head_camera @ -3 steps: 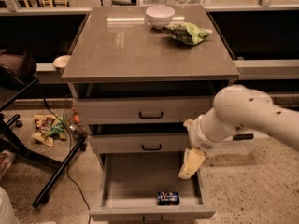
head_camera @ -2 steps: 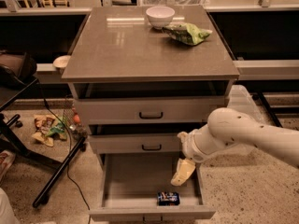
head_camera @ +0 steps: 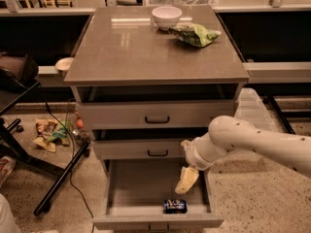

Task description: Pick pepsi can from bottom drawer and place on counter

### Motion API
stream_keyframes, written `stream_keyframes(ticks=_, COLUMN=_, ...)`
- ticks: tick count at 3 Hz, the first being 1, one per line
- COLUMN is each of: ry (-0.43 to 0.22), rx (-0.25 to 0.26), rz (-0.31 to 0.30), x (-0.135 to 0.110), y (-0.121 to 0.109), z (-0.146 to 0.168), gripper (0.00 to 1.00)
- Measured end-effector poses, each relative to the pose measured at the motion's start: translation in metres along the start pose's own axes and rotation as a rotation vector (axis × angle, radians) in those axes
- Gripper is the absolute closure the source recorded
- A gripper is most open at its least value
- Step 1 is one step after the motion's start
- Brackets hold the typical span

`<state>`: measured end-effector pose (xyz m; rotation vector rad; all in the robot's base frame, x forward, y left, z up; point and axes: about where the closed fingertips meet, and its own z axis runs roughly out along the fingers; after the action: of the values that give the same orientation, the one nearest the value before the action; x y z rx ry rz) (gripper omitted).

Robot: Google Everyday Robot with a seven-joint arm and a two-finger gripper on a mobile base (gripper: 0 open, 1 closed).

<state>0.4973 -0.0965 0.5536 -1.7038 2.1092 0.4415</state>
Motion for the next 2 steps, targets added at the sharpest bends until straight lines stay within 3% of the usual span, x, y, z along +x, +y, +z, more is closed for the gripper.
stream_keyframes(ticks=1, ry=-0.005, rx=-0.024, rz=-0.030, x=0.023, y=-0.022, z=0.054, gripper=0.00)
stream_keyframes(ticks=2, ry=-0.054, rx=-0.048, rz=-0.031, x=0.053, y=-0.036, z=0.111, gripper=0.00)
